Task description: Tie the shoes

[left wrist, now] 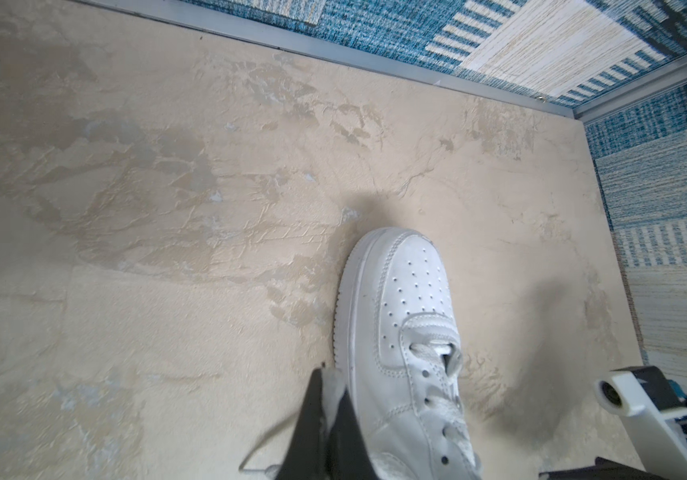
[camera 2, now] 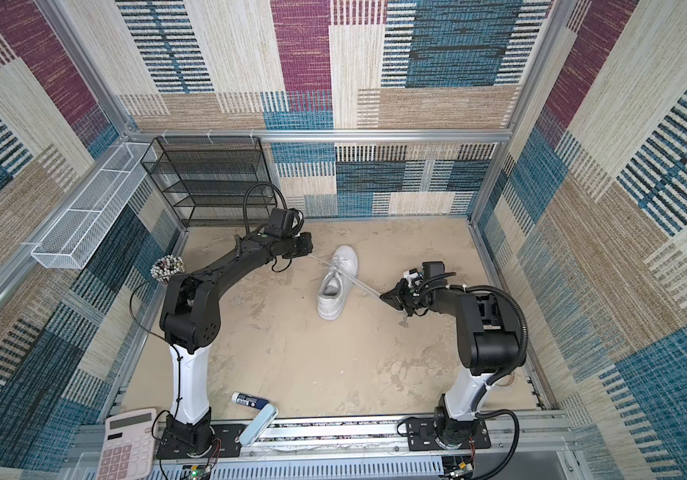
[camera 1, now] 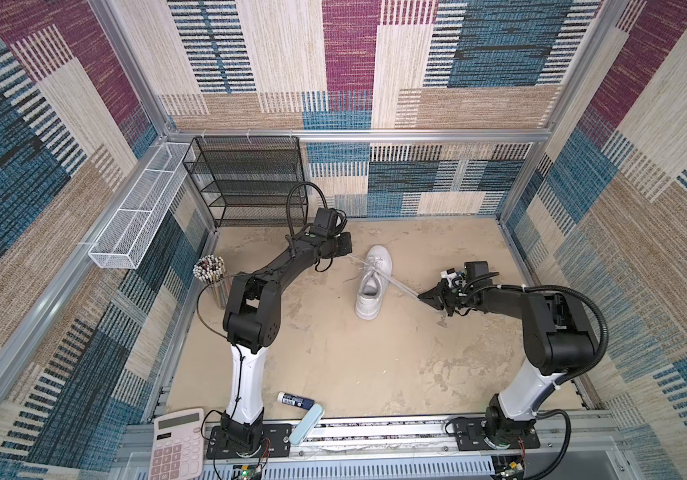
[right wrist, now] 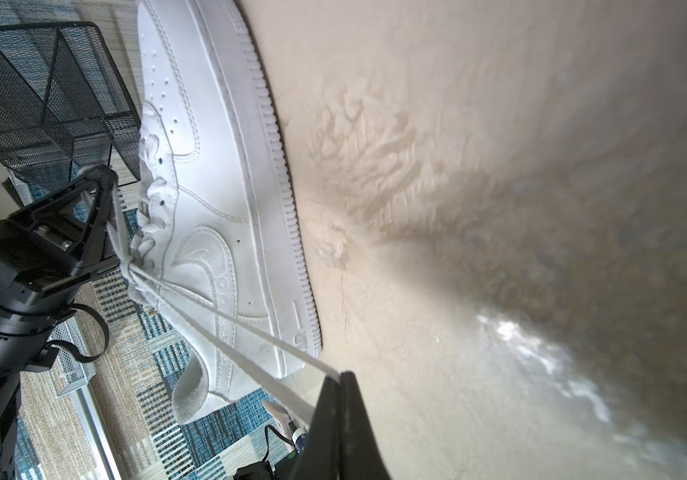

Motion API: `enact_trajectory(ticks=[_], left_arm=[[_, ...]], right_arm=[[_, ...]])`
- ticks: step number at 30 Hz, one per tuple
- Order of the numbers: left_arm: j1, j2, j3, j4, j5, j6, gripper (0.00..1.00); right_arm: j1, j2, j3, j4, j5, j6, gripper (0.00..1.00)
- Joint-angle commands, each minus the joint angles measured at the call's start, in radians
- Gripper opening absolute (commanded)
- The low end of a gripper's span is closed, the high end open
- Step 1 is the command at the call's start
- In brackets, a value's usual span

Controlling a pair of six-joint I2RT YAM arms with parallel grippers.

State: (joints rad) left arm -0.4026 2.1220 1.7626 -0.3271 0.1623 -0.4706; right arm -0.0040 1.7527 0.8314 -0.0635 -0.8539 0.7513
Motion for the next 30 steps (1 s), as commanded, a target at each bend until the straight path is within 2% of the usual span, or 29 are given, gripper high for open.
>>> enact_trajectory(ticks=[1,5,6,8,10,17,21,23,28,30], left_arm=[[-0.008,-0.003,0.002,0.01,-0.047,0.01,0.0],[-0.021,-0.008,-0.006,0.011,-0.029,-0.009,0.0],[-0.024,-0.01,-0.008,0.013,-0.025,-0.013,0.0],[-0.027,-0.011,-0.008,0.014,-0.013,-0.023,0.0],[-0.028,-0.006,-0.002,0.024,0.012,-0.032,0.0],[-0.035,-0.006,0.018,0.017,0.026,-0.046,0.0],[-0.035,0.006,0.04,0.002,0.028,-0.051,0.22],[-0.034,0.012,0.051,-0.003,0.032,-0.051,0.27],[-0.024,-0.001,0.043,-0.017,0.02,-0.057,0.64],[-0.007,-0.024,0.009,0.001,0.023,-0.066,0.72]], right_arm=[[-0.004,0.011,0.016,-0.03,0.0,-0.03,0.0],[-0.002,0.029,0.046,-0.038,-0.042,-0.059,0.0],[-0.002,0.032,0.054,-0.046,-0.046,-0.066,0.03],[-0.002,0.037,0.065,-0.051,-0.059,-0.075,0.2],[-0.001,0.039,0.076,-0.059,-0.061,-0.08,0.32],[-0.001,0.024,0.115,-0.135,-0.029,-0.122,0.43],[-0.002,0.007,0.133,-0.211,0.047,-0.158,0.46],[-0.002,0.003,0.123,-0.231,0.078,-0.164,0.47],[-0.002,-0.017,0.143,-0.284,0.152,-0.204,0.48],[-0.002,-0.029,0.18,-0.307,0.168,-0.226,0.48]])
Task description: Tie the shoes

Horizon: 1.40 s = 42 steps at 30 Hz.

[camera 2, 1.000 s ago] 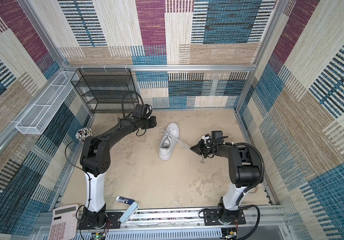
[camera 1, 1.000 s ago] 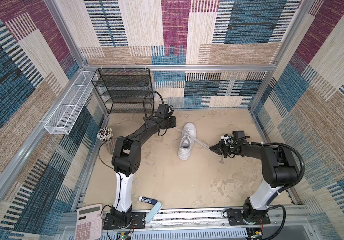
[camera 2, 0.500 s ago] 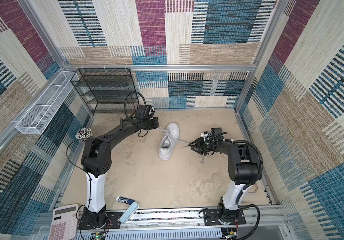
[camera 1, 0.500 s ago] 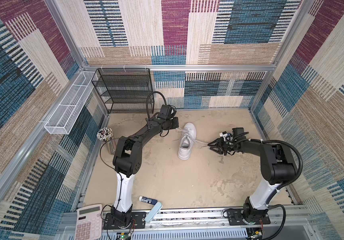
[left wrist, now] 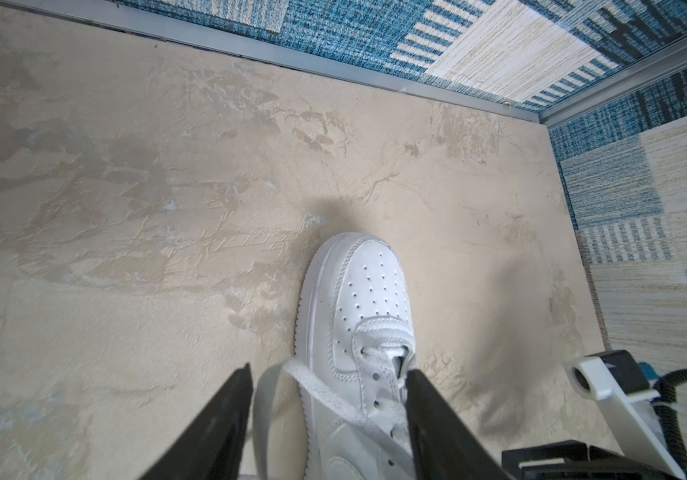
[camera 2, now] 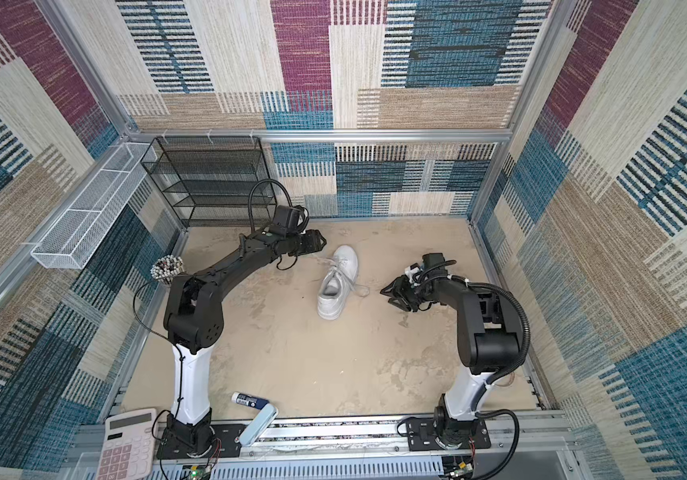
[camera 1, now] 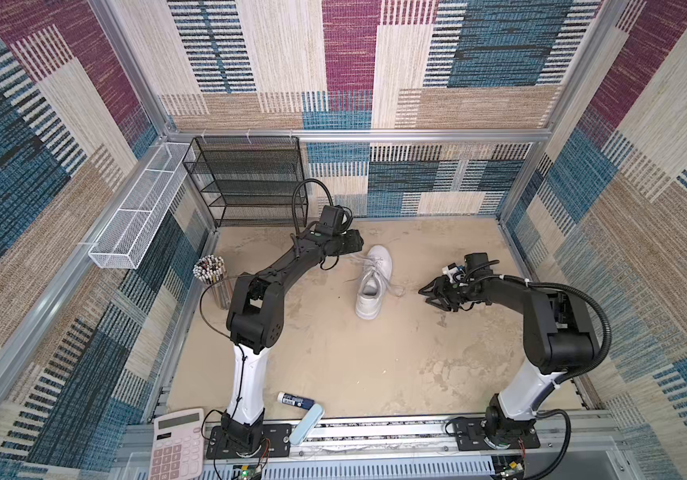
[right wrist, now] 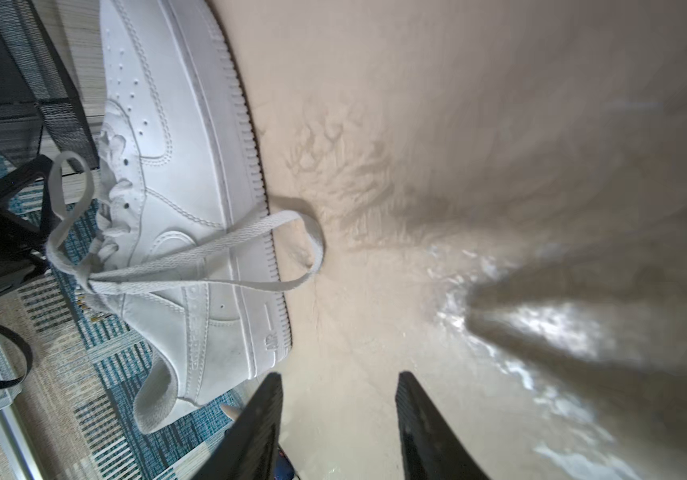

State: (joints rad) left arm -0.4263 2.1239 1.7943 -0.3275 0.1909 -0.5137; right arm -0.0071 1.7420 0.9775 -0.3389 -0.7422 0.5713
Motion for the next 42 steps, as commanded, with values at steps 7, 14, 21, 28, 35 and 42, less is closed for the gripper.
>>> enact_trajectory(ticks=[7,14,21,28,35,42], left_arm=[[0.083,-0.122,-0.182,0.067,0.029,-0.055,0.79],[0.081,-0.065,-0.203,-0.076,0.05,-0.053,0.51],[0.059,0.005,-0.197,-0.089,0.093,-0.135,0.49],[0.064,-0.001,-0.275,0.011,0.147,-0.344,0.52],[0.057,0.007,-0.314,0.09,0.189,-0.49,0.54],[0.052,-0.024,-0.337,0.082,0.167,-0.499,0.54]], right_arm=[[0.008,-0.012,0.189,-0.136,0.087,-0.138,0.47],[0.09,0.088,0.437,-0.308,0.244,-0.254,0.45],[0.126,0.17,0.6,-0.348,0.277,-0.287,0.44],[0.125,0.165,0.601,-0.346,0.272,-0.294,0.44],[0.125,0.187,0.65,-0.347,0.251,-0.288,0.44],[0.132,0.205,0.691,-0.362,0.24,-0.3,0.44]])
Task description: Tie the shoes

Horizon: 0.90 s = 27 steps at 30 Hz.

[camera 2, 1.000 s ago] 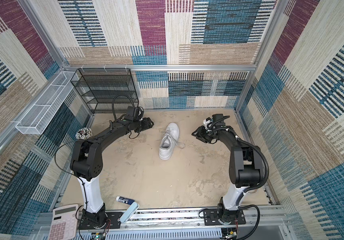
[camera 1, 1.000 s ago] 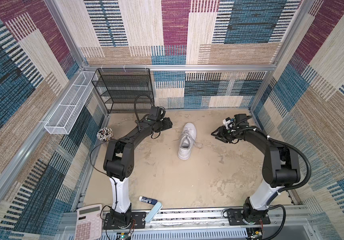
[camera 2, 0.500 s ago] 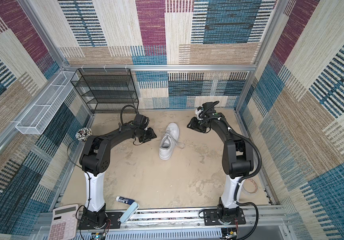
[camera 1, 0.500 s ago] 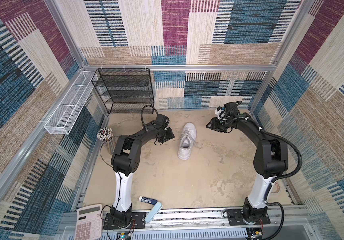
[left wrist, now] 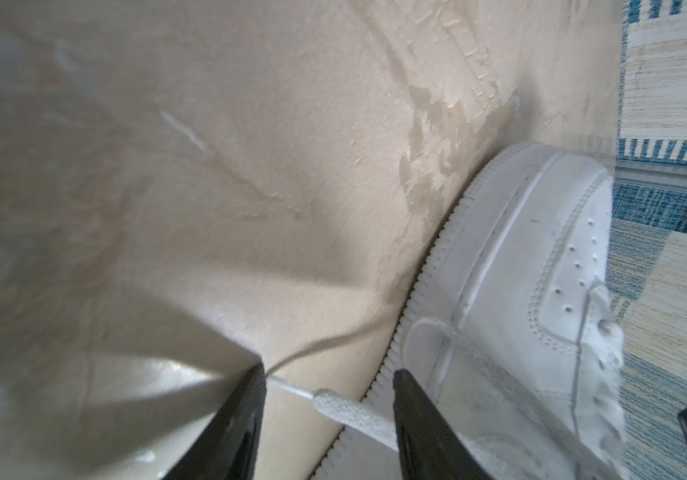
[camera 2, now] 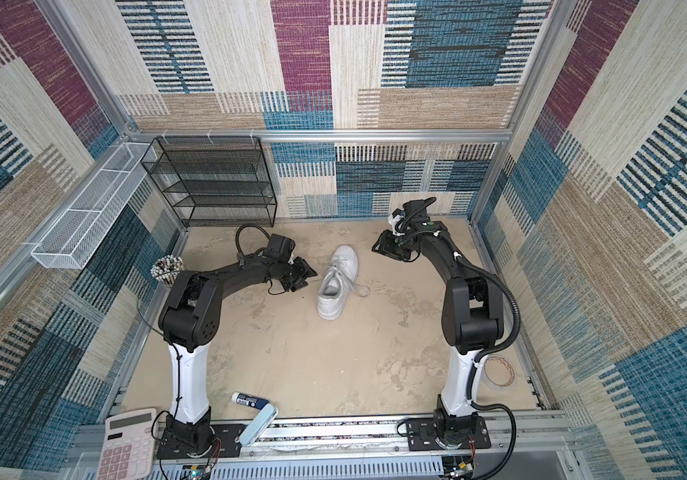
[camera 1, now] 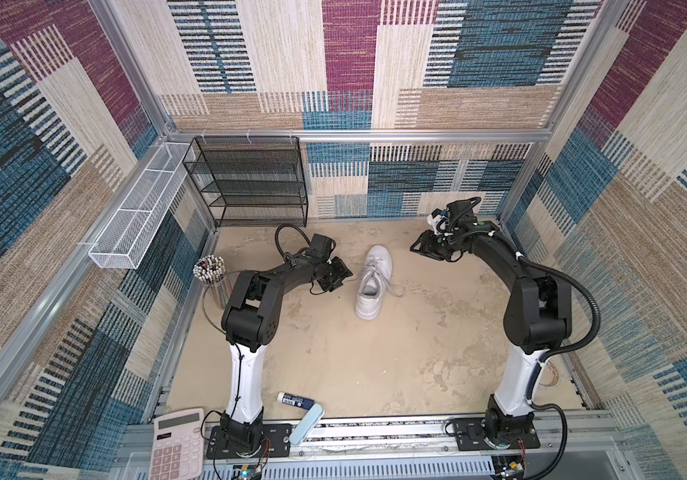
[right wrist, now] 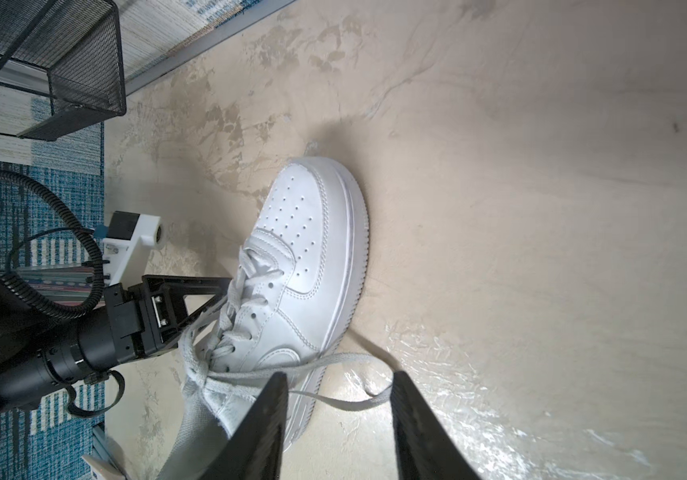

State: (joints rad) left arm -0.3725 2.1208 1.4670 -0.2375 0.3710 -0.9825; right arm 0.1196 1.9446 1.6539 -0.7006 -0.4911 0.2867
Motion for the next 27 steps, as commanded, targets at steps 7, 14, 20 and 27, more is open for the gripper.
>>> enact_trajectory(ticks=[7,14,20,27], left_arm=[[0.011,-0.077,-0.01,0.02,0.018,0.021,0.52],[0.021,-0.053,-0.041,0.248,0.264,-0.106,0.41],[0.02,-0.007,-0.037,0.432,0.36,-0.202,0.38],[0.018,0.003,-0.054,0.493,0.393,-0.234,0.38]], right_arm=[[0.081,-0.017,0.003,0.036,0.035,-0.142,0.41],[0.149,-0.142,-0.176,0.239,-0.033,-0.278,0.39],[0.171,-0.167,-0.217,0.276,-0.042,-0.315,0.39],[0.173,-0.144,-0.197,0.246,-0.032,-0.303,0.38]])
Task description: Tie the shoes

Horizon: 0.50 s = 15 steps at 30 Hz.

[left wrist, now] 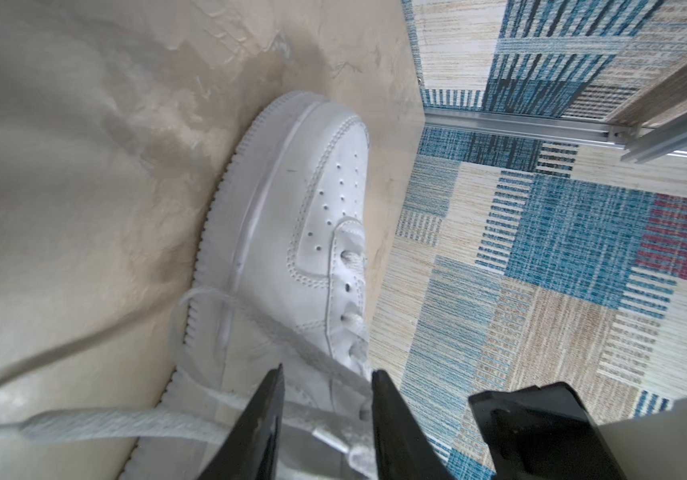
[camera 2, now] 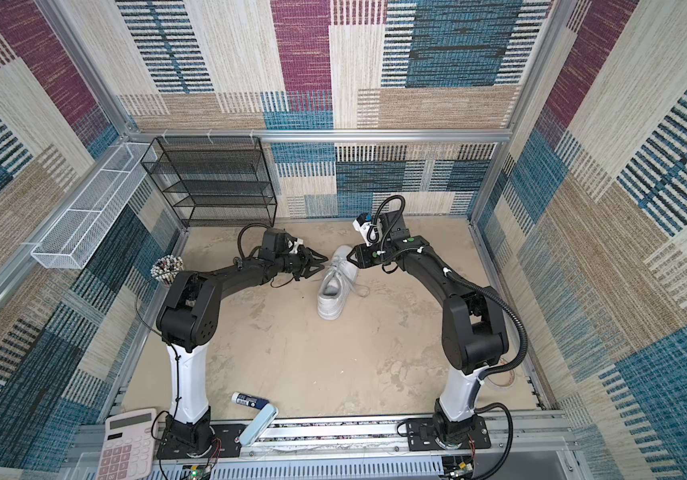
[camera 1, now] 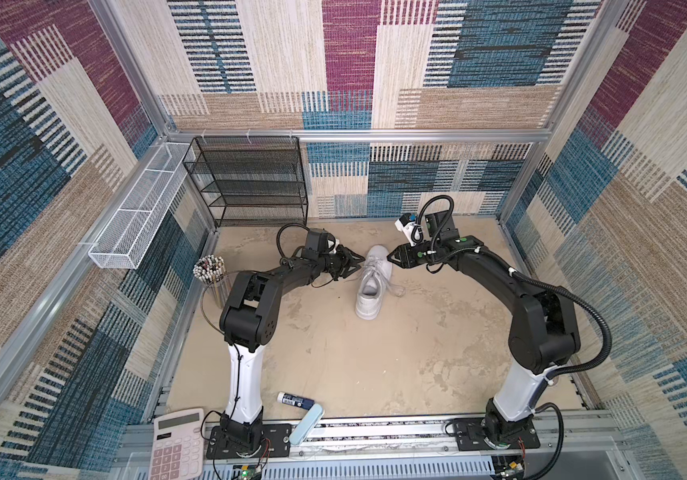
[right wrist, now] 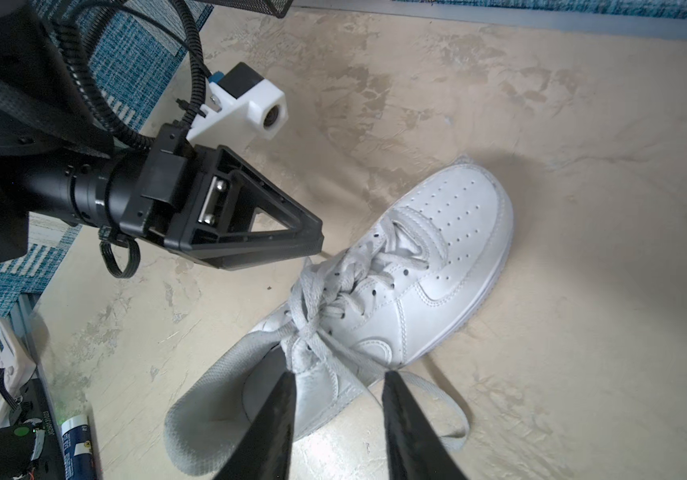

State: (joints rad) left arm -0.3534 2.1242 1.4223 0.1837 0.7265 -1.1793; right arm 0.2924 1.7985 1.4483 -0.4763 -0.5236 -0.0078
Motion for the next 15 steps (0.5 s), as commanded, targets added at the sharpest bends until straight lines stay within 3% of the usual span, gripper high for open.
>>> enact_trajectory(ticks=[1,15], left_arm=[[-0.001,-0.004,-0.016,0.075,0.035,-0.037,0.38],[-0.004,-0.044,-0.123,0.206,0.022,-0.089,0.38]], right_arm=[[0.0,0.003,0.009,0.024,0.002,-0.006,0.38],[0.006,0.016,0.009,0.021,-0.008,0.008,0.37]])
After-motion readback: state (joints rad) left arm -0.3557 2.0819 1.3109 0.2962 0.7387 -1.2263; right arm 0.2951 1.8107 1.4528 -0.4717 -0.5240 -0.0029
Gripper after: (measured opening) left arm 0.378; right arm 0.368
